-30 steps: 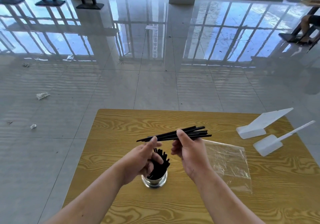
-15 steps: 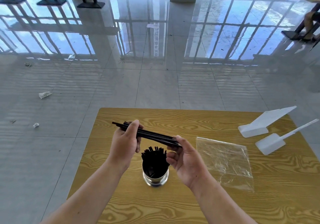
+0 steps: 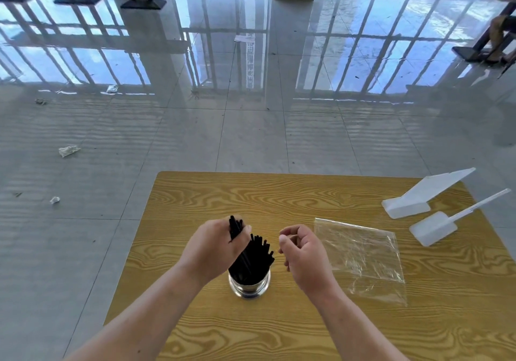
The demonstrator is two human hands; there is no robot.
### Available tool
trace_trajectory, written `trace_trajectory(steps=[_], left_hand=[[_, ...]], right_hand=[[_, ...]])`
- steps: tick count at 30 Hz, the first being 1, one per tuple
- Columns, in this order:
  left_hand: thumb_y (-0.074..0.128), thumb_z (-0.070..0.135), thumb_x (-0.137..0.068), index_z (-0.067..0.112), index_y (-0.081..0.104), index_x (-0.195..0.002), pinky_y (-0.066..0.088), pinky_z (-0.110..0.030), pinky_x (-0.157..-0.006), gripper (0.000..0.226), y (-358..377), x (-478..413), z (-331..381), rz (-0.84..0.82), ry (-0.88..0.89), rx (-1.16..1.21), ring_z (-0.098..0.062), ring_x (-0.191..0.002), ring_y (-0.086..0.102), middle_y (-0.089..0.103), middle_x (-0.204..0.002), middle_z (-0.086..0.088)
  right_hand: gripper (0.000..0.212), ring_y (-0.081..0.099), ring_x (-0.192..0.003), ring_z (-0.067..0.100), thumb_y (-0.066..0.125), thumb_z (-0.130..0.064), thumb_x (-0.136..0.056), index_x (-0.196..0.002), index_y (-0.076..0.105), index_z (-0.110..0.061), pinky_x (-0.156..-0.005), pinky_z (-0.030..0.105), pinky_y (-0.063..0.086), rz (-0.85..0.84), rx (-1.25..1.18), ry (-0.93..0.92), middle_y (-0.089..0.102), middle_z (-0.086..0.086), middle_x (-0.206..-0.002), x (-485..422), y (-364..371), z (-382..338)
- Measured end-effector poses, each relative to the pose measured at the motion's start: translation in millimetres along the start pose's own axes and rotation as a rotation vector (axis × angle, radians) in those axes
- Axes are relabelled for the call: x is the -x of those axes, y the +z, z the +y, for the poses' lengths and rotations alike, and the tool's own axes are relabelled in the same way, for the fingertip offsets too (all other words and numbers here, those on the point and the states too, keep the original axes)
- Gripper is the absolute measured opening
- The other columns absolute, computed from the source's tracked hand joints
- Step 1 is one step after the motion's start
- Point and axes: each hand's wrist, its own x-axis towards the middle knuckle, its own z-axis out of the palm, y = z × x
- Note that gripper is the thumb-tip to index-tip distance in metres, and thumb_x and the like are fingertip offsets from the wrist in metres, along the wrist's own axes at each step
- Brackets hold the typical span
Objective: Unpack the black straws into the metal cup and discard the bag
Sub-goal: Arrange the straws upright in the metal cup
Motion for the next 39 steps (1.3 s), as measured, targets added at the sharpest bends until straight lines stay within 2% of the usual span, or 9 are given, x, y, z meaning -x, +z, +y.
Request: trace_trajectory(steps=[4,8,11,14,18,22,28,34,39], left_hand=[[0.067,0.078,-0.071,0.05,0.054,-0.106,0.048,-0.022,-0.053,0.047,17,6,-12,-0.203,-0.201,-0.112,-0.001,-0.066,0.065,0.07,-0.075,0.014],[0.066,0.095,-0.06,0.056,0.043,-0.125,0.038,-0.02,-0.052,0.079,20,7,-26,-0.062,-0.244,-0.144,-0.001,-0.067,0.057,0.055,-0.082,0.012],[0.063,0.097,-0.061,0.047,0.044,-0.138,0.044,-0.024,-0.062,0.094,21,6,-35,-0.041,-0.311,-0.167,0.002,-0.083,0.056,0.052,-0.108,0.015],[0.077,0.077,-0.07,0.04,0.053,-0.139,0.051,-0.028,-0.076,0.082,26,4,-41,-0.203,-0.387,-0.147,-0.008,-0.102,0.064,0.062,-0.125,0.013],[0.075,0.048,-0.085,0.042,0.068,-0.093,0.055,-0.025,-0.068,0.012,32,2,-39,-0.179,-0.325,-0.082,0.001,-0.08,0.068,0.073,-0.086,0.019],[0.075,0.044,-0.087,0.043,0.073,-0.087,0.054,-0.023,-0.061,0.003,29,-3,-36,-0.143,-0.306,-0.059,0.002,-0.074,0.068,0.074,-0.079,0.017],[0.074,0.045,-0.085,0.037,0.072,-0.085,0.063,-0.033,-0.063,0.008,25,-7,-32,-0.156,-0.301,-0.054,-0.002,-0.069,0.07,0.074,-0.076,0.013],[0.078,0.051,-0.079,0.043,0.058,-0.127,0.054,-0.022,-0.065,0.052,24,-9,-30,-0.213,-0.281,-0.107,-0.004,-0.084,0.067,0.065,-0.098,0.016],[0.078,0.06,-0.071,0.046,0.054,-0.131,0.047,-0.016,-0.063,0.067,22,-9,-29,-0.245,-0.279,-0.059,-0.002,-0.084,0.065,0.06,-0.105,0.02]], right_hand=[[0.013,0.058,-0.063,0.001,0.066,-0.047,-0.091,-0.103,0.062,-0.049,-0.057,0.02,0.049,-0.08,0.298,-0.077,0.067,-0.016,-0.08,4,6,7],[0.049,0.061,-0.082,0.002,0.06,-0.069,-0.082,-0.127,0.052,-0.05,-0.064,0.019,0.044,-0.113,0.622,-0.086,0.058,-0.018,-0.102,-2,7,9],[0.069,0.061,-0.098,0.006,0.067,-0.069,-0.082,-0.142,0.047,-0.043,-0.073,0.025,0.045,-0.205,0.69,-0.025,0.059,-0.015,-0.117,-6,11,9],[0.056,0.062,-0.103,0.012,0.07,-0.055,-0.09,-0.14,0.053,-0.035,-0.076,0.028,0.045,-0.222,0.778,-0.064,0.065,-0.009,-0.121,-9,18,9],[0.019,0.058,-0.072,0.004,0.065,-0.037,-0.096,-0.113,0.069,-0.032,-0.061,0.026,0.046,-0.207,0.783,-0.153,0.063,-0.018,-0.081,-13,26,3],[0.008,0.064,-0.073,0.006,0.066,-0.035,-0.095,-0.099,0.069,-0.03,-0.064,0.032,0.055,-0.233,0.74,-0.162,0.07,-0.012,-0.08,-16,27,-2],[0.007,0.062,-0.064,0.008,0.066,-0.038,-0.09,-0.086,0.064,-0.032,-0.056,0.029,0.05,-0.231,0.692,-0.219,0.067,-0.01,-0.069,-14,23,-11],[0.005,0.06,-0.061,0.006,0.068,-0.031,-0.091,-0.086,0.067,-0.03,-0.056,0.026,0.05,-0.21,0.667,-0.272,0.068,-0.01,-0.069,-12,12,-31],[0.007,0.06,-0.059,0.002,0.072,-0.027,-0.092,-0.087,0.07,-0.031,-0.053,0.021,0.049,-0.193,0.63,-0.283,0.068,-0.011,-0.069,-10,-8,-53]])
